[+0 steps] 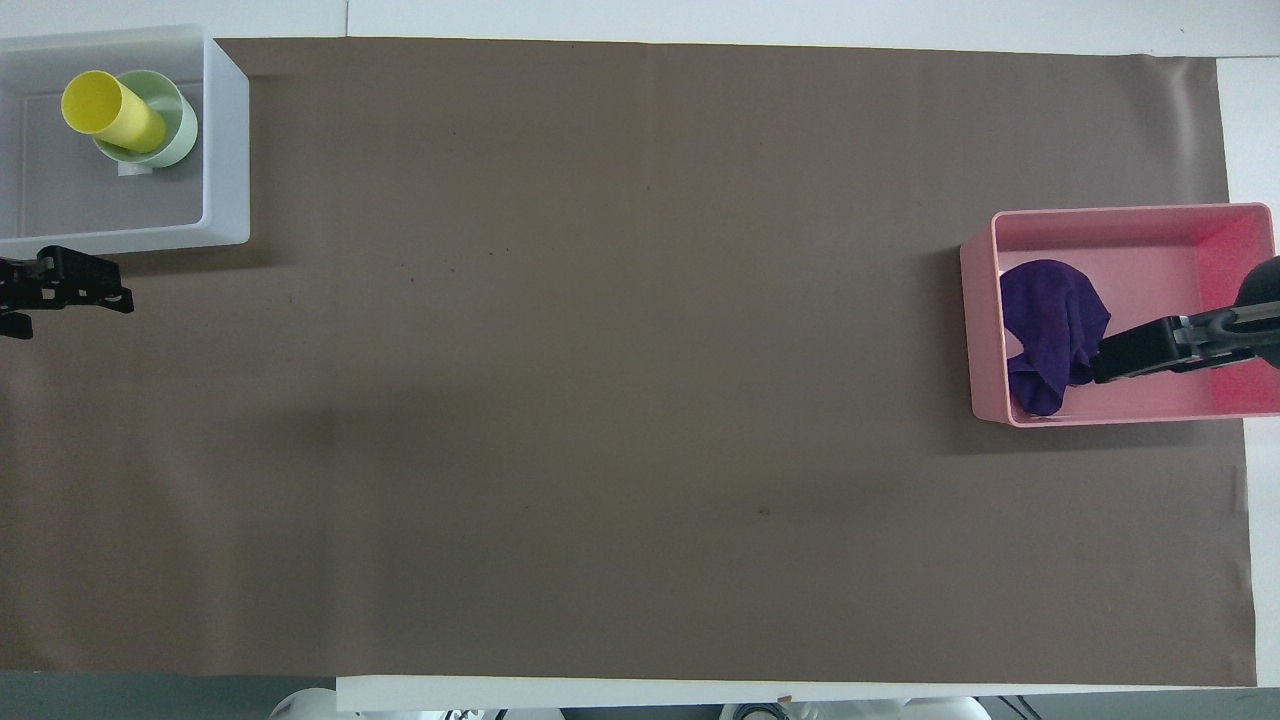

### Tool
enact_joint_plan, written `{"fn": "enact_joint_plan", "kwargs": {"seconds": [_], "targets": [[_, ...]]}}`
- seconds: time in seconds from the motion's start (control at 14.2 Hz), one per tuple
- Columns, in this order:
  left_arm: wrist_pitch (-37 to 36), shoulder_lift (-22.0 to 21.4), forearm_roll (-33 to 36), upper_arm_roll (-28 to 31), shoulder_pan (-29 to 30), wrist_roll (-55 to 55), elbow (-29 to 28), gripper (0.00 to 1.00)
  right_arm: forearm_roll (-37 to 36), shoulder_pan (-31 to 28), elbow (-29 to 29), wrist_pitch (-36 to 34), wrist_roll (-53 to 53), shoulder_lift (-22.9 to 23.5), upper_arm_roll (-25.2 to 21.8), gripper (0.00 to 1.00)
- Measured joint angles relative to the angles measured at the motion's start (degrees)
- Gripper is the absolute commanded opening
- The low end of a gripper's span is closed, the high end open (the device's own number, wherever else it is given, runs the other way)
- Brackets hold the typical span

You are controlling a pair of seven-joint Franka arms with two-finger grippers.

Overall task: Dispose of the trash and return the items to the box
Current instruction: 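Release the yellow cup and withdraw the left gripper from the box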

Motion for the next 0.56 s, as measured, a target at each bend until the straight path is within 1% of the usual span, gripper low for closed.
{"fn": "enact_joint_plan", "kwargs": {"seconds": [0.14, 0.28, 0.49, 0.56], "targets": [[-4.6, -0.4, 0.5, -0.6, -0.5, 2.4, 4.7, 1.0, 0.0, 0.0, 0.0, 0.0, 0.0, 0.0, 0.0, 0.99], [-6.5, 0.4, 0.5, -0.6, -0.5, 3.9, 8.0, 1.0, 0.0, 0.0, -0.1, 0.0, 0.0, 0.0, 0.0, 0.99], [-10.8, 3.7, 0.1, -0.6, -0.5, 5.6, 14.6, 1.0, 0.0, 0.0, -0.2, 0.0, 0.0, 0.0, 0.0, 0.99], [-11.2, 4.7, -0.2, -0.6, -0.5, 6.4, 16.2, 1.0, 0.0, 0.0, -0.3, 0.0, 0.0, 0.0, 0.0, 0.99]]}}
